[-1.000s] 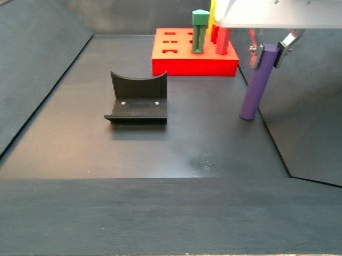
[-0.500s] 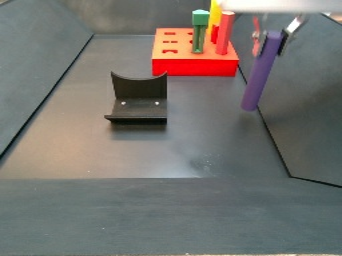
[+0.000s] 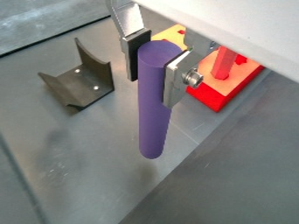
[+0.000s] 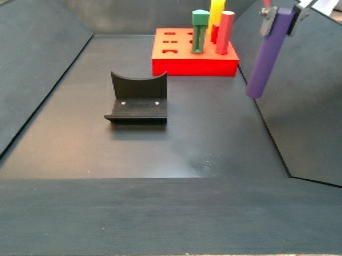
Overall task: Pick up the round object. Move up. Move to above the board. Insert the round object.
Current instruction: Move to above the board.
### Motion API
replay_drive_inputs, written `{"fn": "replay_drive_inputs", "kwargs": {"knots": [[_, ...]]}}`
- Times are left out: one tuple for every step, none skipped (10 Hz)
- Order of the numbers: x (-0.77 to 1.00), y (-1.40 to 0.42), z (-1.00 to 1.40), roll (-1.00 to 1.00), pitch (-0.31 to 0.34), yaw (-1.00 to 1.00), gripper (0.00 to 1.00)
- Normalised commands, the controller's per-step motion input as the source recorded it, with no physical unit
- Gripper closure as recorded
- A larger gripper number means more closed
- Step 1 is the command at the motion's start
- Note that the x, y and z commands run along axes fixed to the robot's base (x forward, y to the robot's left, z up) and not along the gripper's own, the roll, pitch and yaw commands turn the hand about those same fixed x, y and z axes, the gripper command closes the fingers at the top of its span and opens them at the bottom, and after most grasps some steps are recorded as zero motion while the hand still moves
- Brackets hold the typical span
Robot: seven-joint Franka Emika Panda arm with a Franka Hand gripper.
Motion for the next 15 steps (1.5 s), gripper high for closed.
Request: {"fn": "replay_drive_inputs", "kwargs": {"knots": [[-0.02, 0.24, 1.00, -0.05, 0.141, -0.08, 1.00], [-0.02, 0.23, 1.00, -0.04, 0.113, -0.08, 1.00], [-0.02, 0.21, 1.00, -0.04, 0.075, -0.06, 1.00], [-0.02, 0.20, 1.00, -0.03, 0.065, -0.06, 1.00], [-0.02, 0.18, 1.00, -0.03, 0.058, -0.05, 1.00], [-0.02, 0.17, 1.00, -0.03, 0.058, -0.05, 1.00], [-0.02, 0.16, 1.00, -0.03, 0.060, -0.05, 1.00], [-0.02, 0.15, 1.00, -0.03, 0.061, -0.05, 1.00], [-0.01, 0.10, 0.78, -0.03, 0.062, -0.05, 1.00], [-0.01, 0.07, 0.55, -0.02, 0.063, -0.05, 1.00], [0.00, 0.05, 0.39, -0.02, 0.063, -0.05, 1.00], [0.00, 0.03, 0.23, -0.01, 0.066, -0.05, 1.00], [0.42, -1.00, -0.01, 0.20, 0.221, -0.27, 1.00], [0.42, -1.00, -0.02, 0.21, 0.213, -0.23, 1.00], [0.43, -1.00, -0.02, 0.19, 0.201, -0.14, 1.00]]}}
